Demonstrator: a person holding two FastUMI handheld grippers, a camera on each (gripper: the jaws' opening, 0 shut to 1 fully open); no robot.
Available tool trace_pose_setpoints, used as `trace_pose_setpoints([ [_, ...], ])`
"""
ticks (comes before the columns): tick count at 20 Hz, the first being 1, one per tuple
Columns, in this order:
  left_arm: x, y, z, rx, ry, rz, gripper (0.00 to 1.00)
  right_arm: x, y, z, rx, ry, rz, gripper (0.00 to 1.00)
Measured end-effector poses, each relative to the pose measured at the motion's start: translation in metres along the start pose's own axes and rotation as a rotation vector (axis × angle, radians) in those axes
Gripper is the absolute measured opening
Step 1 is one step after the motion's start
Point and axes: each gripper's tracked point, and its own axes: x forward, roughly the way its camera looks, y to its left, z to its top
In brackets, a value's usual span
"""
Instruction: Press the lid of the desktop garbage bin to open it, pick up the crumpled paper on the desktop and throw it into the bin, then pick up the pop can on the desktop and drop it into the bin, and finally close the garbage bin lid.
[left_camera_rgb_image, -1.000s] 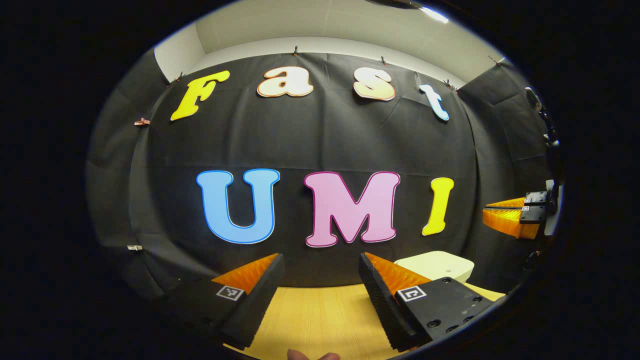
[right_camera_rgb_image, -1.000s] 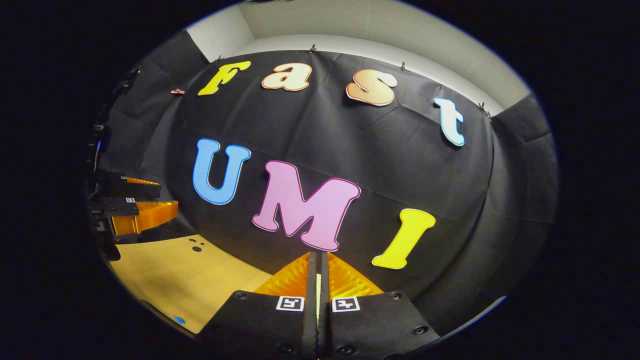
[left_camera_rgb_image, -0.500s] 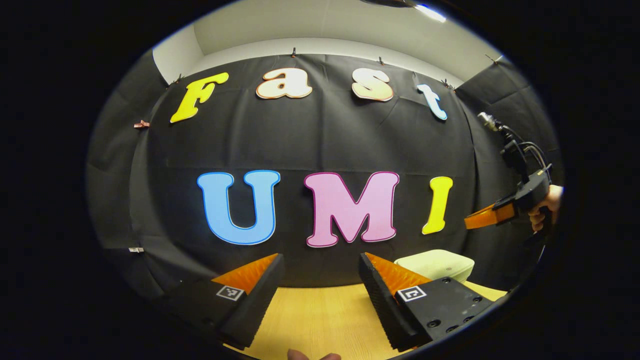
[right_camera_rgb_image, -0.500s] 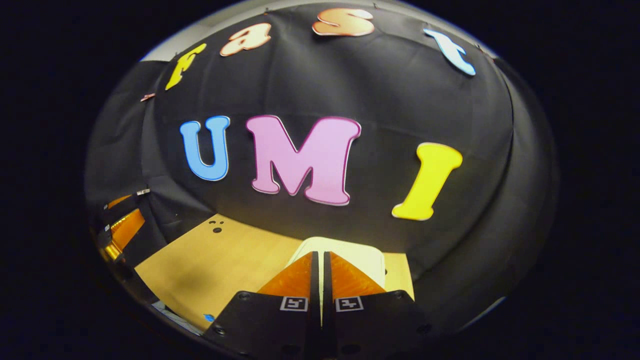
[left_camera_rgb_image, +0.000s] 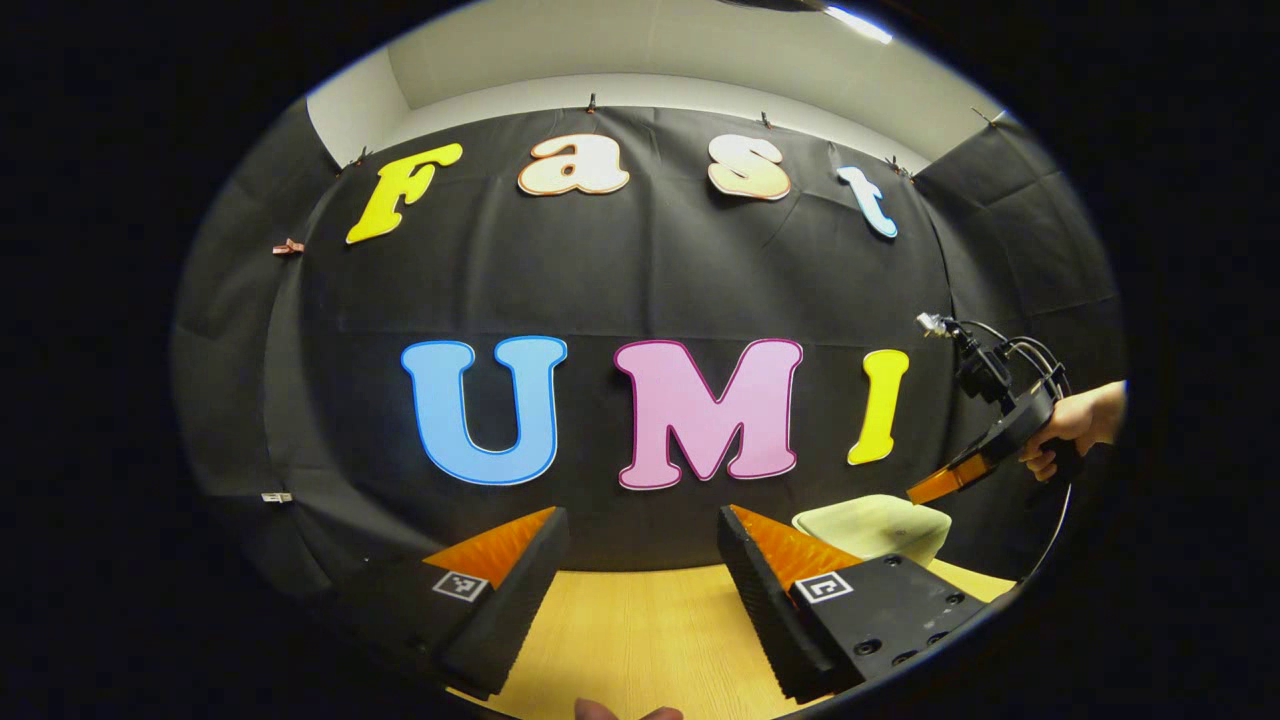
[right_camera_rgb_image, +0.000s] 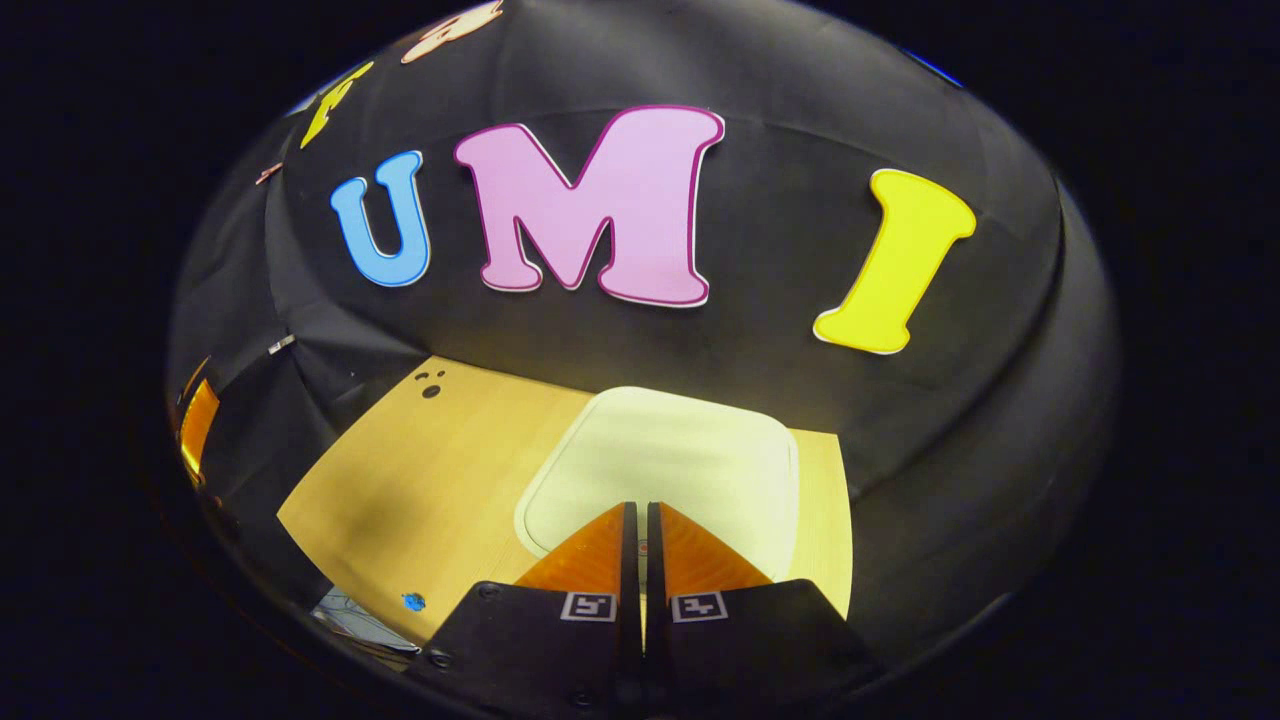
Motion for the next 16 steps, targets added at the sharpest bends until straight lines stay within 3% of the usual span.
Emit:
trace_pose_setpoints([
  [16,-0.002,0.009,-0.009,-0.015,0.016,0.050,0.96,0.039,-0.004,-0.029,0.026,0.108,0.015,0.05],
])
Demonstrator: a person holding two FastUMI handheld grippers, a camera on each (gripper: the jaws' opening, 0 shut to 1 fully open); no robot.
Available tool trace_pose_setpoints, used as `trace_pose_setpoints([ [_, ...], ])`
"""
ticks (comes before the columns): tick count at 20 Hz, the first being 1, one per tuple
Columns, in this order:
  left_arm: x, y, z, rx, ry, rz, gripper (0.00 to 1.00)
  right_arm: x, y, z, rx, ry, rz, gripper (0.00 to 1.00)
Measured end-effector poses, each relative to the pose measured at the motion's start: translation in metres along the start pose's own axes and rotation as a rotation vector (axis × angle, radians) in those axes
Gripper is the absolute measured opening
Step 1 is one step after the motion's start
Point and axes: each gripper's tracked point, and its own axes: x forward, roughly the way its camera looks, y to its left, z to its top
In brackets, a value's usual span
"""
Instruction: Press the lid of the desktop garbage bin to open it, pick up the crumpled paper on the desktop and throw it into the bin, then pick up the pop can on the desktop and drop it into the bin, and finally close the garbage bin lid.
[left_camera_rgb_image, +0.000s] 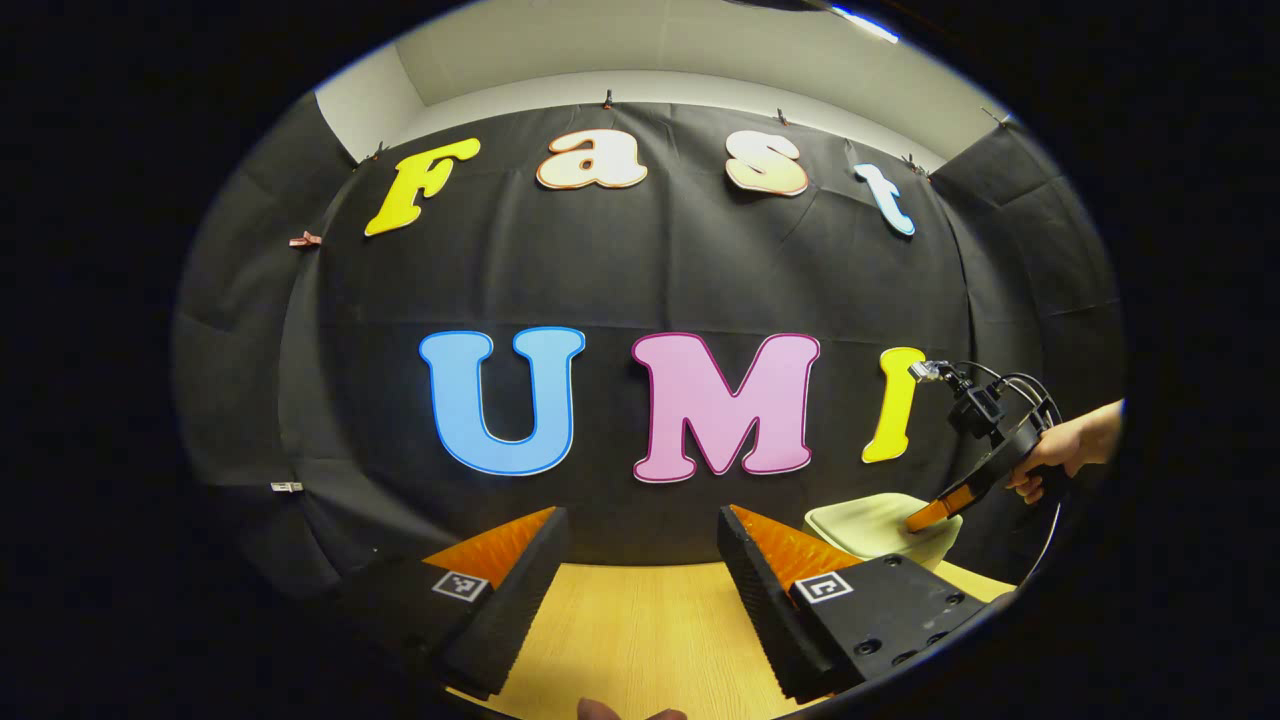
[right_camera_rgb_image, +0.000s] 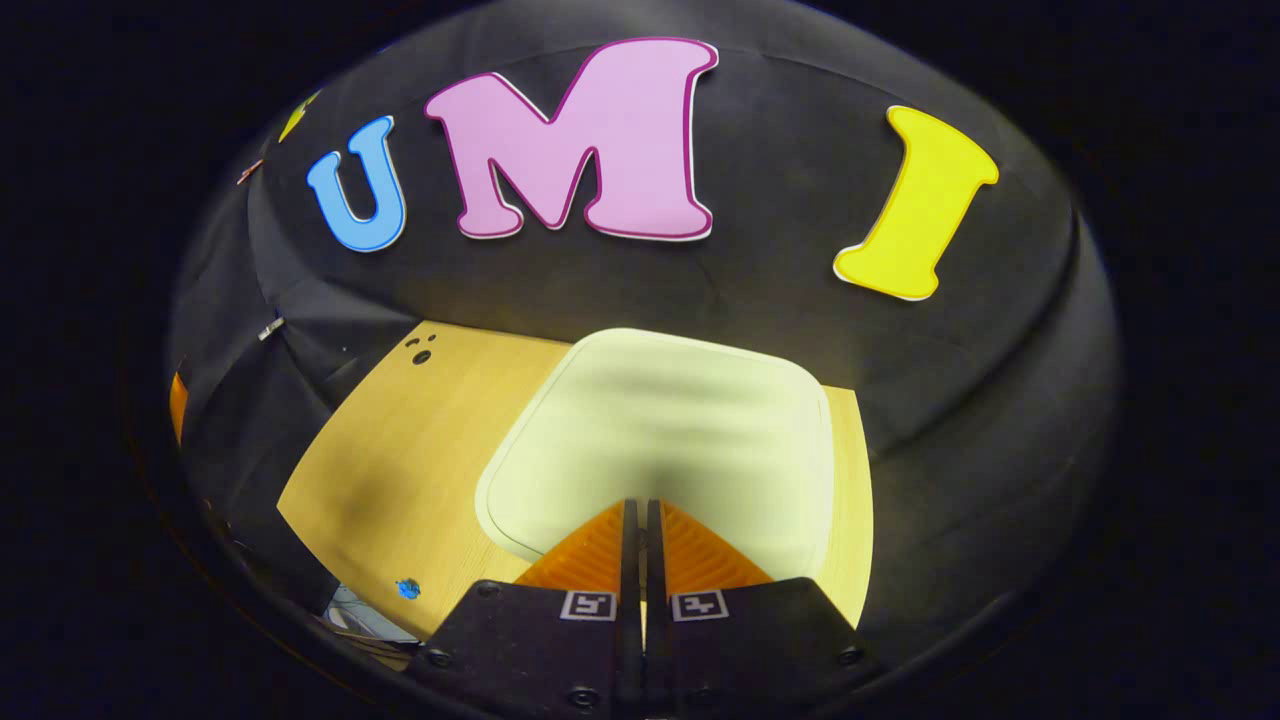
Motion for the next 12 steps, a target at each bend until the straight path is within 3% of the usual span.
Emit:
trace_pose_setpoints([
  [6,0.003,-0.004,-0.006,-0.022,0.016,-0.005,0.95,0.001,0.001,-0.006,-0.026,-0.008,0.006,0.05],
  [12,0.002,-0.008,-0.005,-0.016,0.018,-0.022,0.96,-0.007,-0.003,0.020,-0.029,-0.131,-0.044,0.05],
])
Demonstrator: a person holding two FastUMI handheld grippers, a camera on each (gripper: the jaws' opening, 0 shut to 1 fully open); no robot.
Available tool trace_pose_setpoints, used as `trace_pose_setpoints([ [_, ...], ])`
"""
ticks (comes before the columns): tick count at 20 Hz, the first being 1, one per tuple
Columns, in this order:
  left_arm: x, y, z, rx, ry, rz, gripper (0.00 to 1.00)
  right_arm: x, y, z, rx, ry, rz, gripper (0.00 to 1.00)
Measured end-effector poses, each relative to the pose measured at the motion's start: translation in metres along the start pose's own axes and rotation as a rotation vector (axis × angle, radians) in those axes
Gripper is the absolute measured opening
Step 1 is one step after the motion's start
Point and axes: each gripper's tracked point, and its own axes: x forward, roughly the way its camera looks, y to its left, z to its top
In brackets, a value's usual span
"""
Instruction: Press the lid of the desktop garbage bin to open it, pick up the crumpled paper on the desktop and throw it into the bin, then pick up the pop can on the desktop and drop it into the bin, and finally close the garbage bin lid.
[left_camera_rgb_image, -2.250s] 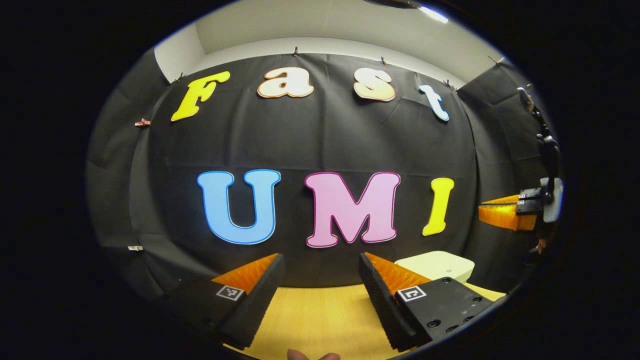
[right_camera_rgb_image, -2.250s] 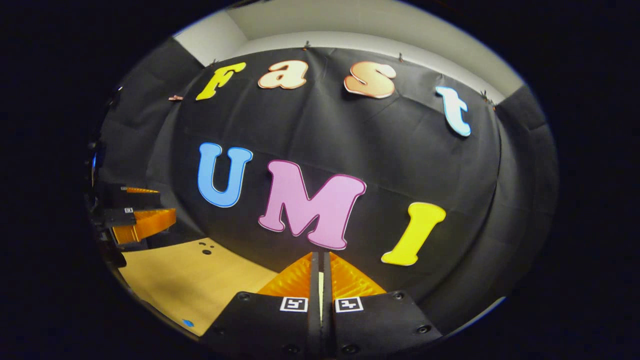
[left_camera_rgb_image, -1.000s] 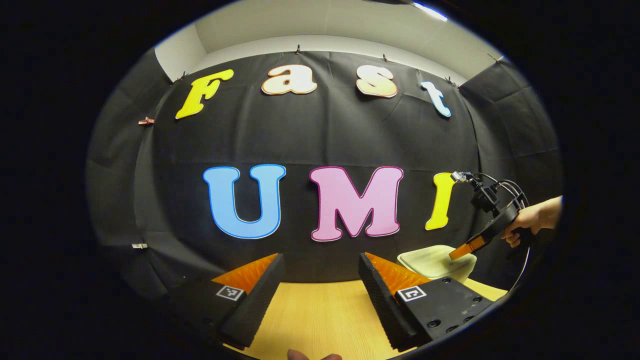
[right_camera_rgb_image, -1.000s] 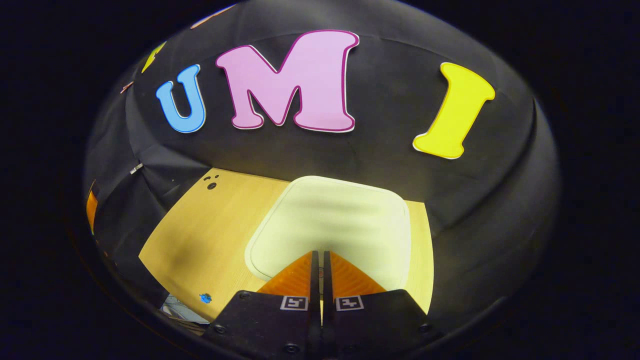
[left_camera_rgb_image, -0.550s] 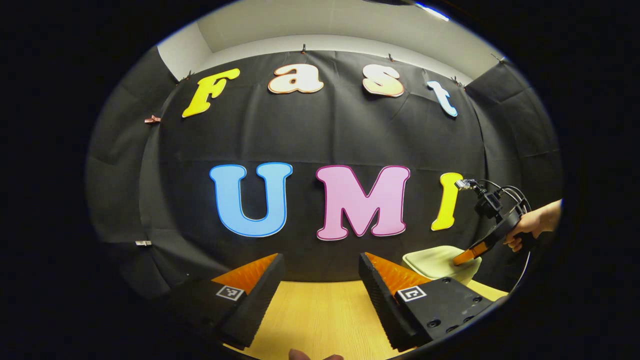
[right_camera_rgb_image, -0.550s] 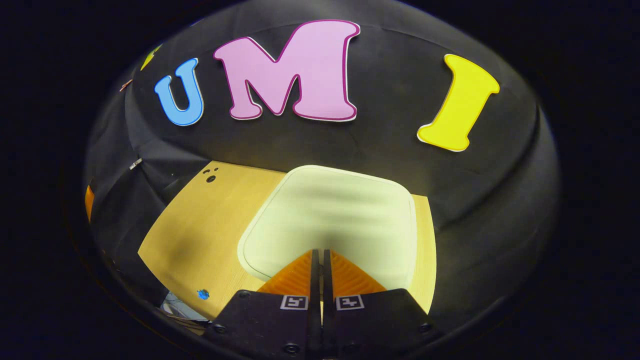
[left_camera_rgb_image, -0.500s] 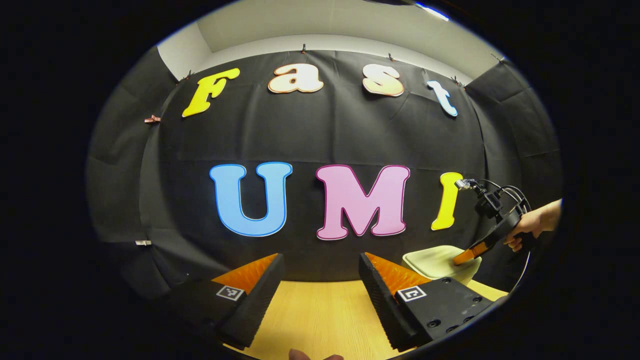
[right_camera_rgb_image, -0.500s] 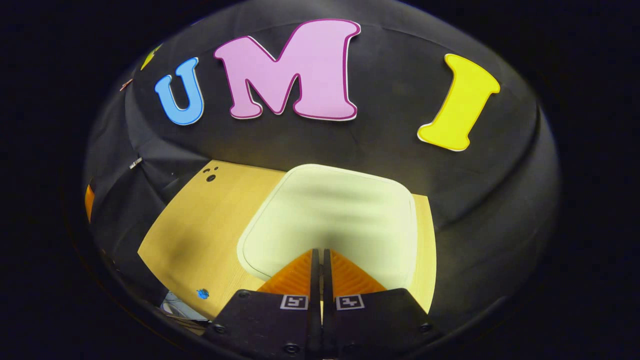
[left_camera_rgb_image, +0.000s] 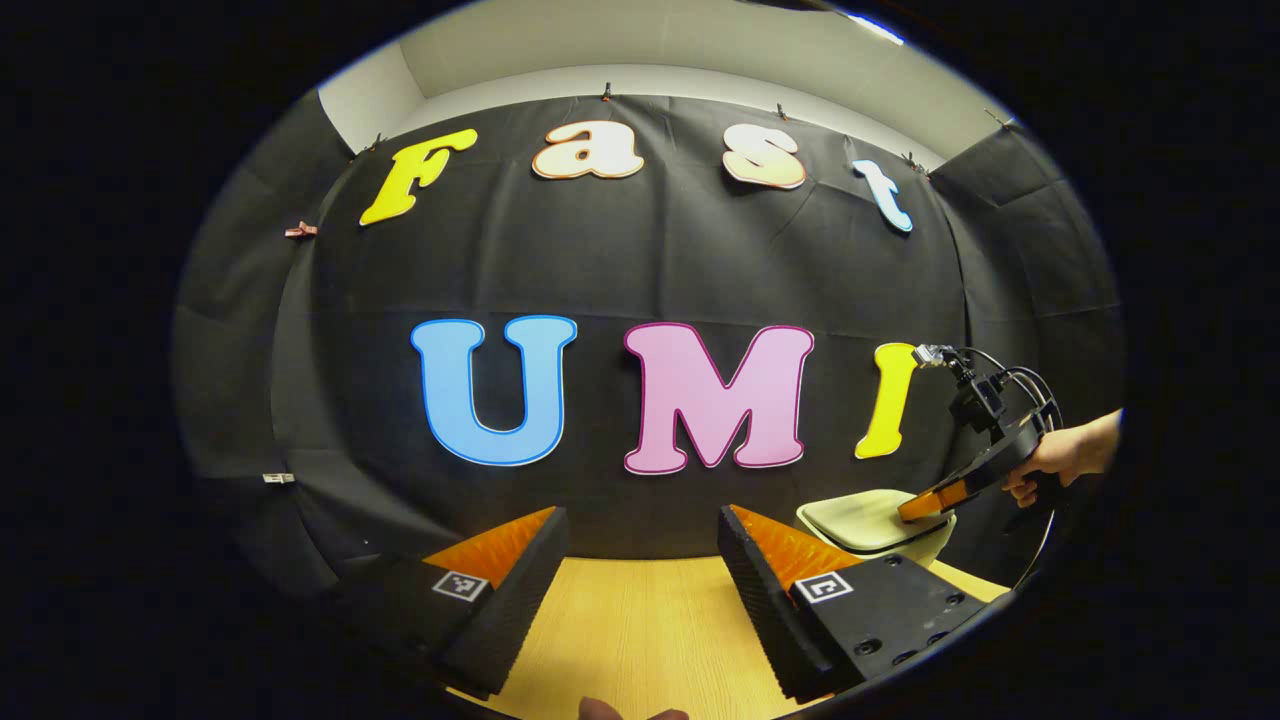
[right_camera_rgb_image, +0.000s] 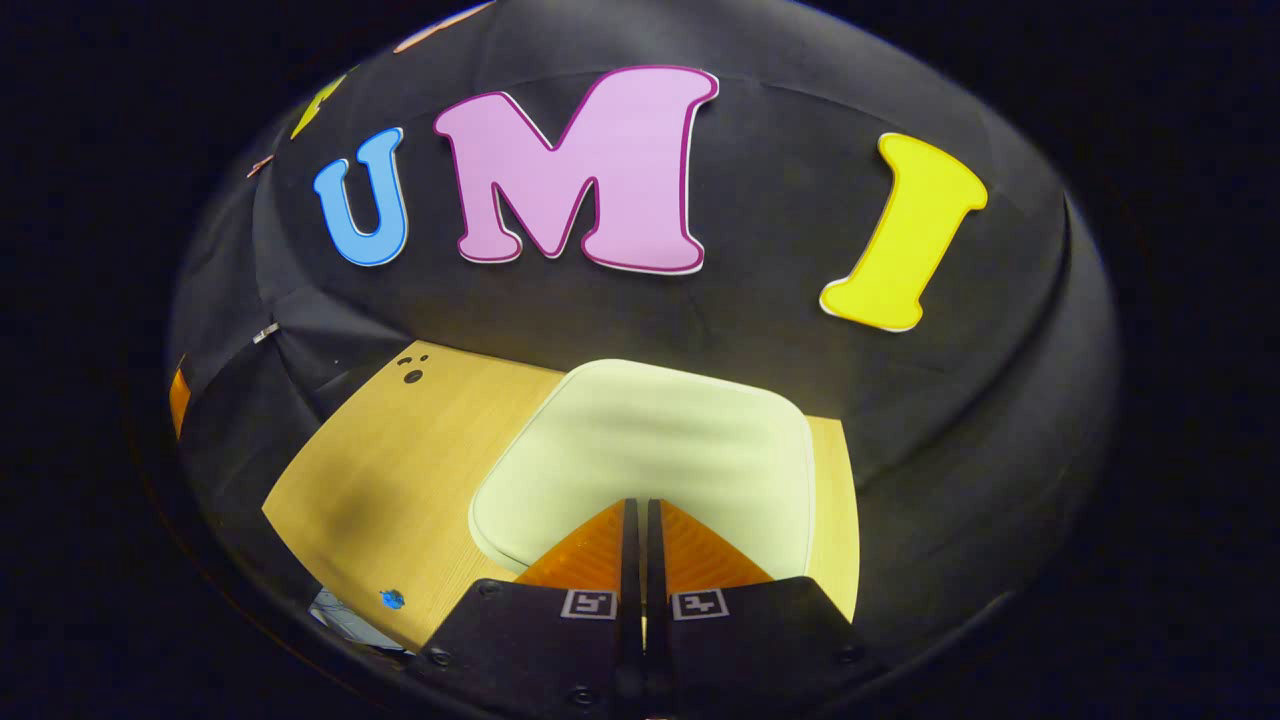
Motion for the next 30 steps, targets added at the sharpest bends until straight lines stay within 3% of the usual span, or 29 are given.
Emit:
trace_pose_setpoints([
  [8,0.000,-0.003,-0.003,0.010,0.014,-0.006,0.95,-0.022,-0.004,0.051,0.028,-0.222,-0.023,0.05],
  [13,-0.001,-0.008,-0.002,0.013,0.019,-0.023,0.95,-0.033,-0.008,0.063,0.027,-0.296,-0.047,0.05],
  [20,-0.003,-0.008,-0.013,-0.006,0.049,-0.029,0.96,-0.076,-0.008,0.111,0.029,-0.563,-0.057,0.05],
  [26,-0.001,-0.010,-0.031,0.013,0.092,-0.051,0.96,-0.119,0.004,0.125,-0.066,-0.690,-0.069,0.05],
  [30,-0.005,-0.011,-0.057,-0.008,0.144,-0.076,0.96,-0.135,0.018,0.122,-0.081,-0.725,-0.073,0.21],
])
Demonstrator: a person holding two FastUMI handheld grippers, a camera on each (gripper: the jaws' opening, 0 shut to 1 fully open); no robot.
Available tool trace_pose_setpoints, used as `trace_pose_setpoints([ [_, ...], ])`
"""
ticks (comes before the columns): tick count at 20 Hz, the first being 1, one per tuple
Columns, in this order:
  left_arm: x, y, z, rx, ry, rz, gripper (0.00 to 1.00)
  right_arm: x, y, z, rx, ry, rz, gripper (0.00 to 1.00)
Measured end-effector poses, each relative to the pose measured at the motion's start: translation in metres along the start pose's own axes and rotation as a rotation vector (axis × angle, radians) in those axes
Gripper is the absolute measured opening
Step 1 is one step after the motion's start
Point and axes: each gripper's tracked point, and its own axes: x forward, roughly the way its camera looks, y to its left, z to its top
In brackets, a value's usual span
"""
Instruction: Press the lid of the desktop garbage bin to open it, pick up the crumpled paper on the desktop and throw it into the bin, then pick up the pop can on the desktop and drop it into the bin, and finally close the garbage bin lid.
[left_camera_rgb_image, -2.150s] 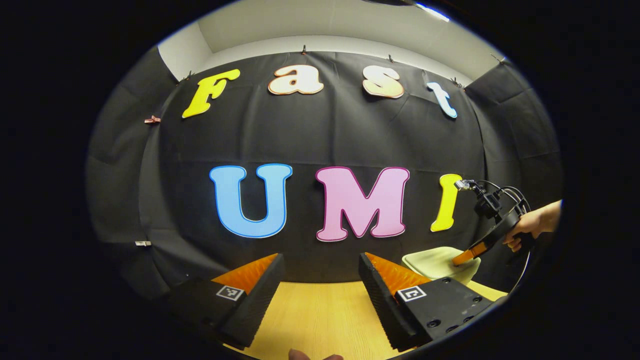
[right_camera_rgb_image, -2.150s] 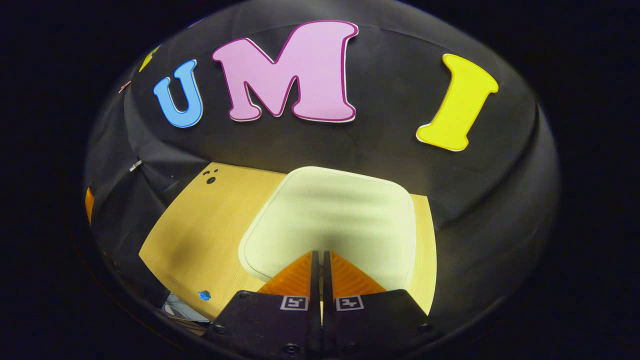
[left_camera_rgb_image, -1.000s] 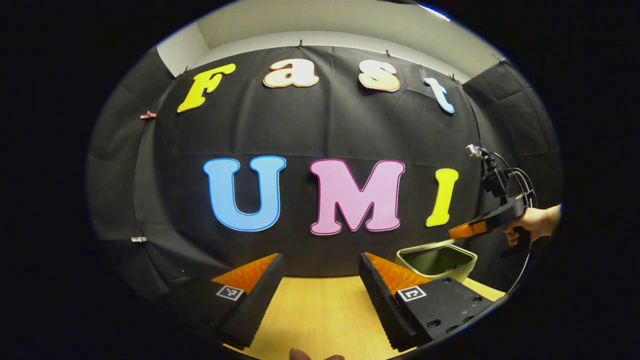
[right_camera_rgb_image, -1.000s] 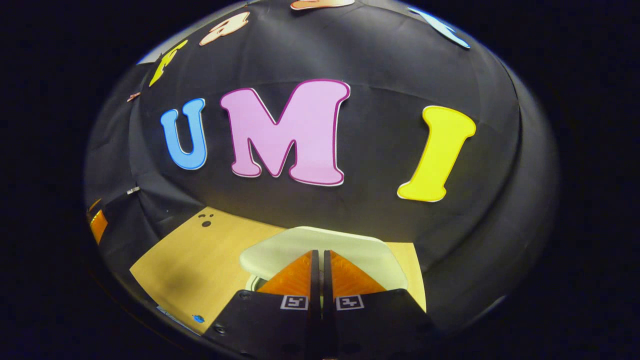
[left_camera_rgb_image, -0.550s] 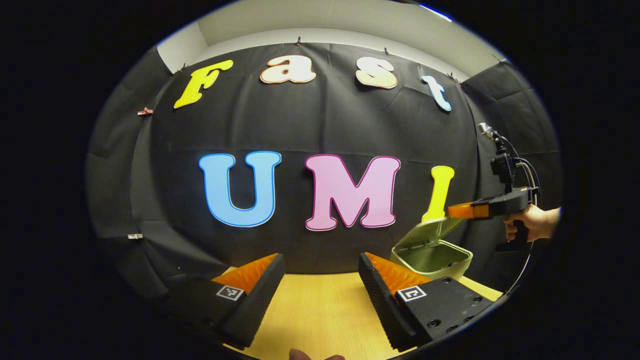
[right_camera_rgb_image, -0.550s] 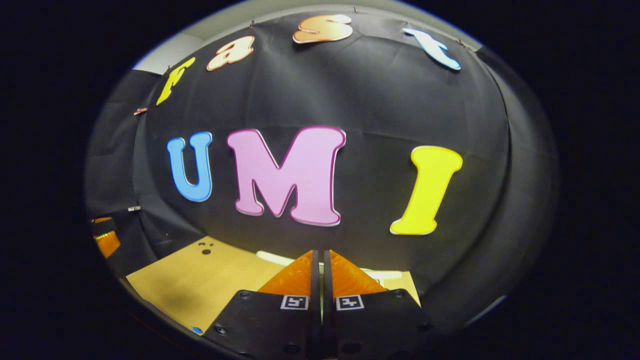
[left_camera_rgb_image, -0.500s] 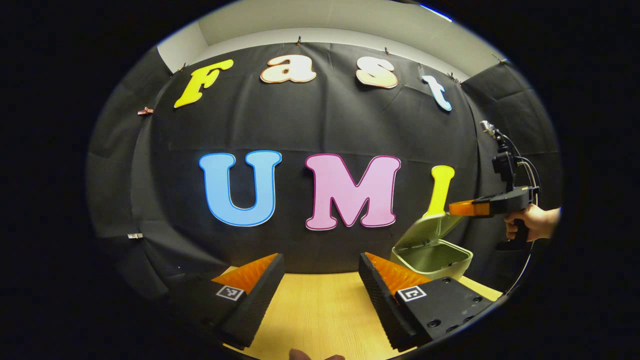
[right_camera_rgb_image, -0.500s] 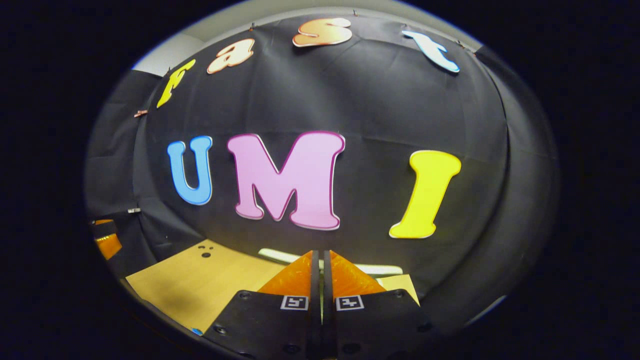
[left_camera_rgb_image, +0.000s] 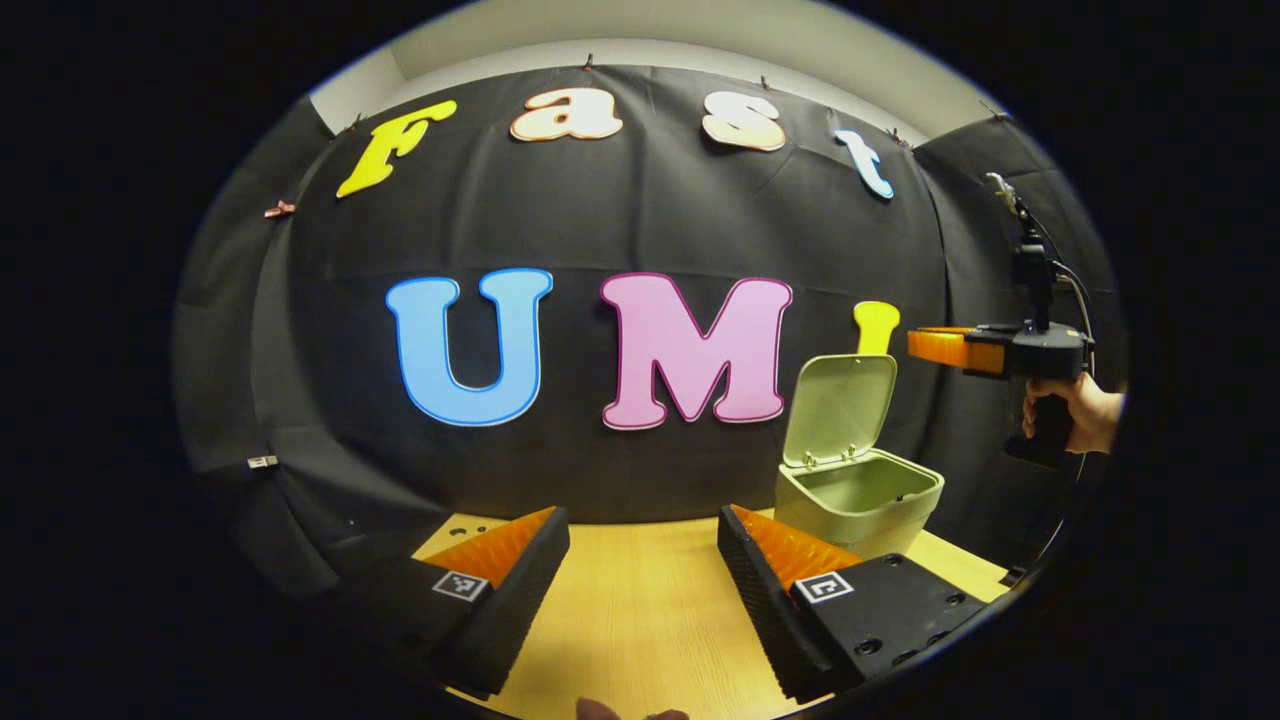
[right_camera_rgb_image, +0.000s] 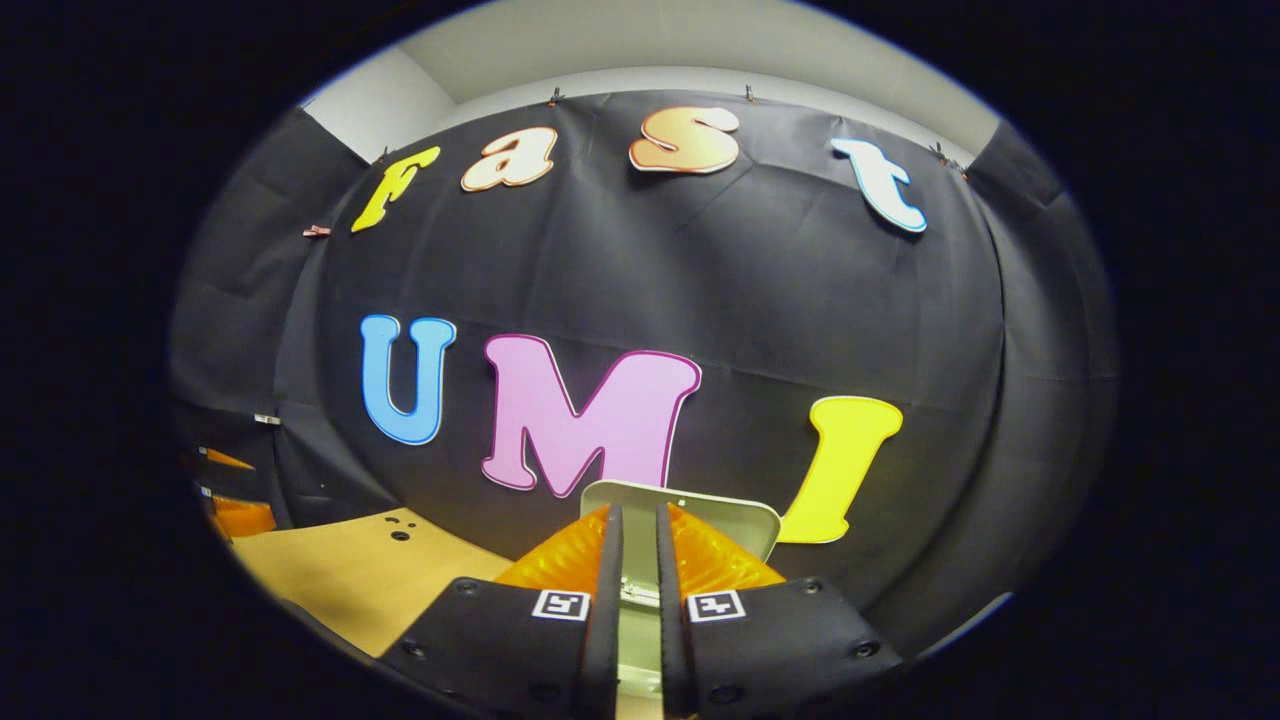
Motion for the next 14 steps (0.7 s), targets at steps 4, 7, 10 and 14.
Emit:
trace_pose_setpoints([
  [4,0.001,0.001,-0.038,-0.020,0.090,-0.013,0.96,-0.018,0.017,0.000,-0.009,-0.005,0.019,0.43],
  [7,-0.003,0.002,-0.076,-0.023,0.175,-0.027,0.96,-0.029,0.028,-0.006,0.019,0.010,0.027,0.73],
  [10,-0.011,0.002,-0.121,-0.010,0.264,-0.035,0.96,-0.041,0.034,-0.017,0.004,0.030,0.027,0.79],
  [14,-0.024,0.000,-0.176,-0.013,0.388,-0.043,0.96,-0.056,0.045,-0.034,0.018,0.074,0.044,0.81],
])
